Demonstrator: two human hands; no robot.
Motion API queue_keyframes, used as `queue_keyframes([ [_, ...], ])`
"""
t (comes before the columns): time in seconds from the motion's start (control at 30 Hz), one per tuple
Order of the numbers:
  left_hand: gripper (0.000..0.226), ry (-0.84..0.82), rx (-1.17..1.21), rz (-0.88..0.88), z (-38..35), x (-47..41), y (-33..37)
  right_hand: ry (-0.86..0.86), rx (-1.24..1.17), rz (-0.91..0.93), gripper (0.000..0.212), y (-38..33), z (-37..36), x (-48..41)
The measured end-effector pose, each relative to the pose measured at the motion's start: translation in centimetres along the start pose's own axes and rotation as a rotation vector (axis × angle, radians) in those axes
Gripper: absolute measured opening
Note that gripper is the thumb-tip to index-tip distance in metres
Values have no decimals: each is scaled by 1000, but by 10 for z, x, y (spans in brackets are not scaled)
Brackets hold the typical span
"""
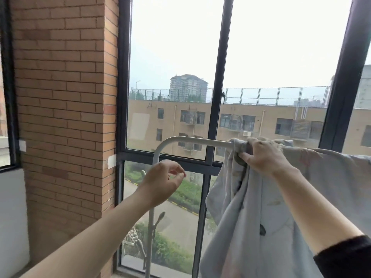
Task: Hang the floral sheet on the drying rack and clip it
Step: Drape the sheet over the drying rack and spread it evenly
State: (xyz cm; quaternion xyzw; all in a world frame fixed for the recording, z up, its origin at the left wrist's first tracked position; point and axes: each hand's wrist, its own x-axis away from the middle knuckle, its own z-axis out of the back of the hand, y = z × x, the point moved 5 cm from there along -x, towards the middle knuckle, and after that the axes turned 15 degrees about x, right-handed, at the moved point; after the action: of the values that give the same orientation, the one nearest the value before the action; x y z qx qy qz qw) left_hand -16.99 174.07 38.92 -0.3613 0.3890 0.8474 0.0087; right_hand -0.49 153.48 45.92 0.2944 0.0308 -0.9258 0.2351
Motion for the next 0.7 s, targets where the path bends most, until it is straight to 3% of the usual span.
queue_keyframes([
  [0.37, 10, -20, 54, -68, 40, -20, -34, 225, -113, 17, 53, -67, 6, -2],
  [0.57, 9, -50, 109, -44, 74, -15, -81, 363, -347, 97, 37, -142, 2, 12],
  [0.7, 10, -46, 131, -20, 109, -8, -123, 337, -454, 120, 23, -203, -7, 24],
])
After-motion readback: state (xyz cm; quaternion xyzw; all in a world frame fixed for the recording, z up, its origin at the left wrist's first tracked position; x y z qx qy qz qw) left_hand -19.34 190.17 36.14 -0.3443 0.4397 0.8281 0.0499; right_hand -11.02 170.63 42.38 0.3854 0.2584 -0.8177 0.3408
